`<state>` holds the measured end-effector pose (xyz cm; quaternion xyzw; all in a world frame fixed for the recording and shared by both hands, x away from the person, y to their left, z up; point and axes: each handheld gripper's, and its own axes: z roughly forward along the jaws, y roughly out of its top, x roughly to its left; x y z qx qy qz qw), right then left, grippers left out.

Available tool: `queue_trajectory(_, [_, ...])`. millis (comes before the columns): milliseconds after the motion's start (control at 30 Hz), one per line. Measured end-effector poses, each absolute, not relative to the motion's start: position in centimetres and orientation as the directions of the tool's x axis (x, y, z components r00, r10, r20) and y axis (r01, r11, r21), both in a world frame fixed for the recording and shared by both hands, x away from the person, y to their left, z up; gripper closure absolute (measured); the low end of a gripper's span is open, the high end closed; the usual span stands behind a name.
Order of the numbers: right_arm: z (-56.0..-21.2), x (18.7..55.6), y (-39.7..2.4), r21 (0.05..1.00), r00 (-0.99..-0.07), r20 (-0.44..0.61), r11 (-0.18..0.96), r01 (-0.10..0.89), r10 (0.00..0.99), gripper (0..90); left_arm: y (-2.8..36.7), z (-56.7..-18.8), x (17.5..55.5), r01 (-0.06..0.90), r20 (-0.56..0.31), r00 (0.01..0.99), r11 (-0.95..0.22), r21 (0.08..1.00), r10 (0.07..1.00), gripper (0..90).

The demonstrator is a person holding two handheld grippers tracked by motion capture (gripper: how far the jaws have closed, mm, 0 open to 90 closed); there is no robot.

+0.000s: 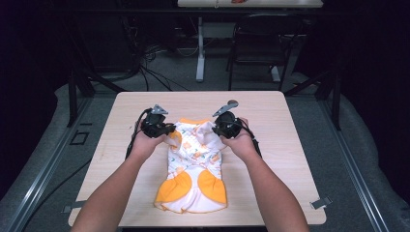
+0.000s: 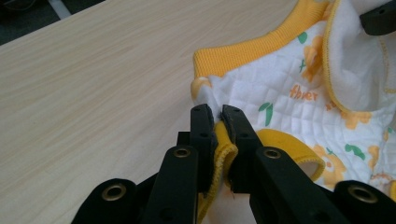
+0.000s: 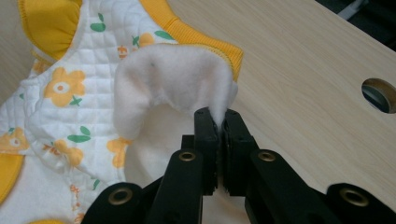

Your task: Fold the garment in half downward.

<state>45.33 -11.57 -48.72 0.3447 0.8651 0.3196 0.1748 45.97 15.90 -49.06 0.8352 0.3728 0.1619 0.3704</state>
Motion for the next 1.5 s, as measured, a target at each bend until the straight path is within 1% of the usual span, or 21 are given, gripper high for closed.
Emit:
queue_trajectory(100, [-48.4,45.3,-11.6,0.664,-0.707,-0.098,0.575,0.478,0.700,86.3,15.9,-48.8,46.0,0.494,-0.003,0.669,-0.442,0.748,0.743,83.5])
queue_trajectory(367, [-46.4,45.2,-11.2,0.685,-0.706,-0.146,0.585,0.433,0.693,86.3,16.1,-47.2,45.9,0.463,0.019,0.679,-0.448,0.765,0.734,83.4])
queue_trajectory(500, [-45.7,45.1,-11.3,0.702,-0.704,-0.156,0.579,0.415,0.693,86.3,16.4,-46.7,45.8,0.448,0.021,0.675,-0.433,0.782,0.738,83.4])
queue_trajectory(600, [-44.6,44.8,-11.3,0.716,-0.709,-0.180,0.585,0.381,0.682,86.2,16.5,-46.2,45.4,0.428,0.030,0.682,-0.432,0.794,0.730,83.4])
queue_trajectory(733, [-45.3,44.1,-11.3,0.701,-0.717,-0.211,0.614,0.363,0.665,86.2,16.5,-46.7,44.7,0.419,0.029,0.701,-0.445,0.791,0.712,83.4])
queue_trajectory(867, [-46.2,43.4,-11.5,0.694,-0.730,-0.209,0.625,0.358,0.651,86.2,16.6,-47.7,44.1,0.421,0.016,0.711,-0.444,0.791,0.703,83.4])
queue_trajectory(1100, [-46.8,42.5,-11.8,0.692,-0.743,-0.205,0.632,0.350,0.637,86.1,16.6,-48.2,43.3,0.415,0.011,0.723,-0.448,0.792,0.690,83.4])
queue_trajectory(1200, [-47.1,41.9,-12.0,0.670,-0.757,-0.220,0.659,0.342,0.616,86.1,16.6,-48.6,42.8,0.416,0.006,0.731,-0.453,0.788,0.682,83.4])
queue_trajectory(1300, [-47.2,41.6,-11.9,0.669,-0.761,-0.219,0.662,0.338,0.611,86.1,16.6,-48.8,42.6,0.422,-0.004,0.731,-0.448,0.788,0.682,83.4])
queue_trajectory(1333, [-47.4,41.3,-12.0,0.672,-0.764,-0.210,0.657,0.341,0.611,86.1,16.8,-49.0,42.4,0.429,-0.018,0.734,-0.443,0.787,0.679,83.4])
queue_trajectory(1500, [-48.2,41.0,-12.1,0.654,-0.773,-0.202,0.670,0.350,0.602,86.0,16.7,-49.6,41.9,0.433,-0.026,0.742,-0.450,0.781,0.670,83.3])
